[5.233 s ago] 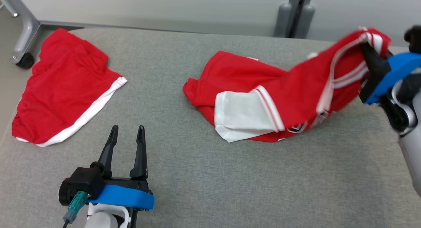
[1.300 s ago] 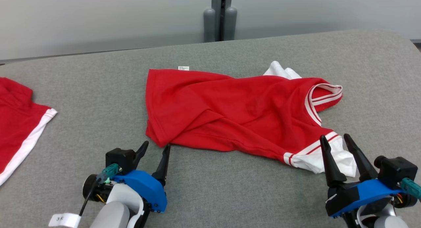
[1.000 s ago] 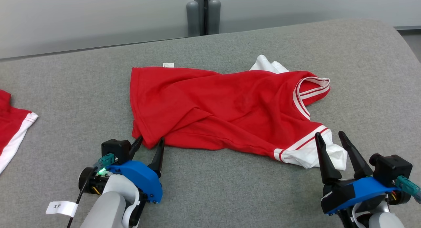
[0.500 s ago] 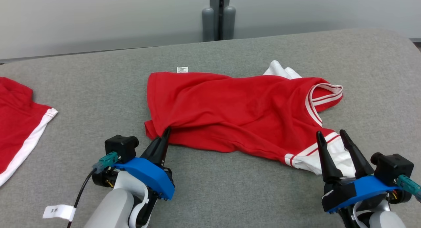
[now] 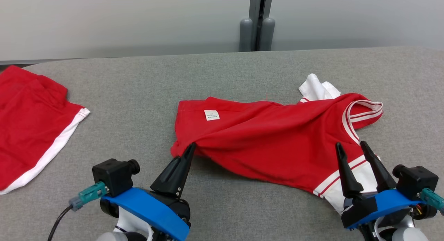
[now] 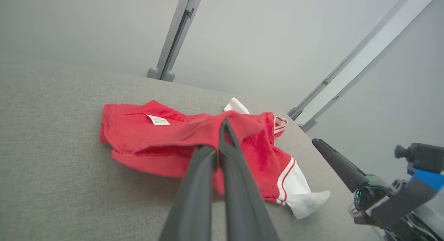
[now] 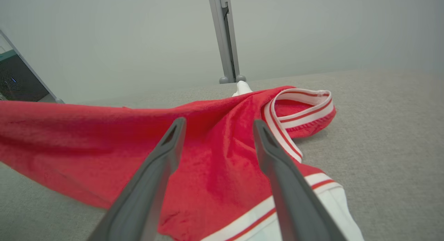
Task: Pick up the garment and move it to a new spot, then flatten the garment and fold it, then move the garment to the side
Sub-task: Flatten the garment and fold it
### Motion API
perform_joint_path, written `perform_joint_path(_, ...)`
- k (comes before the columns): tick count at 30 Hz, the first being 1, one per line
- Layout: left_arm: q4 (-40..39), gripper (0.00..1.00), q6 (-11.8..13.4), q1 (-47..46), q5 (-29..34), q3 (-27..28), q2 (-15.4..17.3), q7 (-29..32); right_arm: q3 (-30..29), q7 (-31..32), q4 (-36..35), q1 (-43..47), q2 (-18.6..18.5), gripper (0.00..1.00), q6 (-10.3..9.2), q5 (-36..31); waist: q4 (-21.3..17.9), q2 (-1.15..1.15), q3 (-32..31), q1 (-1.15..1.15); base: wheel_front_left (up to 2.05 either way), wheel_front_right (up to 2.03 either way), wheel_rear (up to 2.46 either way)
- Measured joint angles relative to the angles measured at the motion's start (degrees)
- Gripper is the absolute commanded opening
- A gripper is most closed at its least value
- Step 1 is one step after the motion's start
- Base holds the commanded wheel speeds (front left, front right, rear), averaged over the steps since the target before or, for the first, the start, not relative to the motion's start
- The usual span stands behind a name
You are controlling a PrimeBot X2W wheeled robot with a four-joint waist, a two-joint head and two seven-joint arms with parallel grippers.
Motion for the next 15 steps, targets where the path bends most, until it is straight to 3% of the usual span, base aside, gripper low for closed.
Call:
perform_joint_path(3,-3.8,0.0,2.0,0.1,-1.0,0.8,0.0,1.9,0.5,0.0,-0.2,0.0,0.0,1.0,0.0,0.0,-0.6,0.0,0.7,0.0,0.0,0.0,0.0)
perform_joint_path(6,-2.5,0.0,3.9,-1.0,-0.2,2.3,1.0,2.9,0.4,0.0,-0.4,-0.3,-0.2,1.0,0.0,0.1,-1.5,0.0,1.8,0.0,0.0,0.0,0.0)
perform_joint_path(15,19.6,0.0,4.0,-14.4,6.7,3.5,3.2,0.4,2.8,-0.3,-0.8,-3.6,-0.3,1.0,0.0,0.1,-5.6,0.0,7.1,0.01,0.0,0.0,0.0)
